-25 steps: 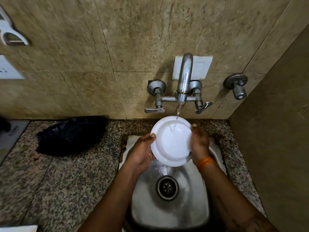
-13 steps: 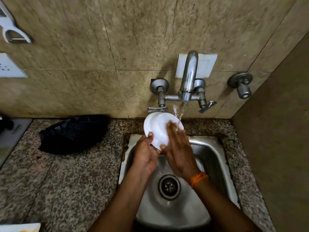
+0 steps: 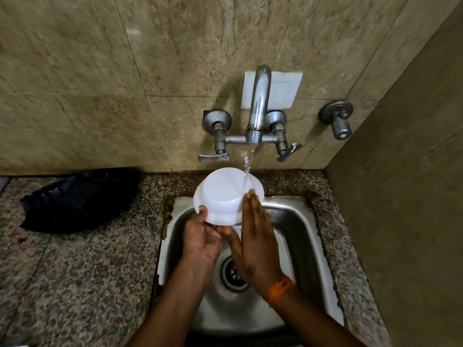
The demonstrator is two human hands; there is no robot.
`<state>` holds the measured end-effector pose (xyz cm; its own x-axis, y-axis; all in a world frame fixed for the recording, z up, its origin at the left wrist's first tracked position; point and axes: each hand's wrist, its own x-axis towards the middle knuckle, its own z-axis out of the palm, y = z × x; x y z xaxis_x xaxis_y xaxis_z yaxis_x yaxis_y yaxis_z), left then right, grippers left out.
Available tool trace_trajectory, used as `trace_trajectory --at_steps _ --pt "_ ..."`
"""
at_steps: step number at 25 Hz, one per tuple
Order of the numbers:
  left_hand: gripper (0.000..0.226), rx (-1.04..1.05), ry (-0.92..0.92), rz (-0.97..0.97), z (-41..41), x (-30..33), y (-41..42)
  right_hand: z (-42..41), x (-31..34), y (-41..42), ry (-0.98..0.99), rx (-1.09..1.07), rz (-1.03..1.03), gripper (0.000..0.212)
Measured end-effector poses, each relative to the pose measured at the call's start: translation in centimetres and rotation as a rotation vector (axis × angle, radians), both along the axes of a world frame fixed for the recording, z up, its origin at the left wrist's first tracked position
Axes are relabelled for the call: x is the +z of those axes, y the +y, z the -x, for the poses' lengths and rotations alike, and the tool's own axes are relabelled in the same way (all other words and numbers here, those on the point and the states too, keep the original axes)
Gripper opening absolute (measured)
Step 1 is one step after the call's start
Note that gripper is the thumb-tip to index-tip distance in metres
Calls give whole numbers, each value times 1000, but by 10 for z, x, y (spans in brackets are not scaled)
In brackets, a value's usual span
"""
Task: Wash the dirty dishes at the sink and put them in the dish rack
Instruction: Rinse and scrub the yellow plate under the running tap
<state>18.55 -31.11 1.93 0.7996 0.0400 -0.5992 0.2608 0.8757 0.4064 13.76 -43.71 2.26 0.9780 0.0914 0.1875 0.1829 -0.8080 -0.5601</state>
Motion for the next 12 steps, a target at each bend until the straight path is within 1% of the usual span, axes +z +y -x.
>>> trace_trajectory --at_steps 2,4,5,6,7,8,9,11,12 --pt "29 -17 -22 27 3 2 2 -22 11 -5 27 -110 -36 86" --pt "29 -50 -31 5 7 5 10 -46 21 -16 95 -114 -143 87" --pt "28 -71 -29 -31 9 5 15 -56 27 -23 137 -127 -252 85" --pt "28 -96 -35 -68 11 6 20 -65 33 -30 186 -169 -391 77" --pt "27 -121 -44 -119 15 6 24 -72 34 -37 207 -233 -530 62" --pt "28 -143 -53 -174 19 6 28 -77 36 -42 181 -311 -629 45" --pt "29 -158 -60 -233 22 3 32 -81 40 -47 116 -387 -676 39" --pt "36 -167 -54 -307 29 -6 39 -86 48 -57 -39 -486 -754 47" --pt "39 -161 -43 -318 33 -10 41 -89 52 -60 -111 -484 -790 47"
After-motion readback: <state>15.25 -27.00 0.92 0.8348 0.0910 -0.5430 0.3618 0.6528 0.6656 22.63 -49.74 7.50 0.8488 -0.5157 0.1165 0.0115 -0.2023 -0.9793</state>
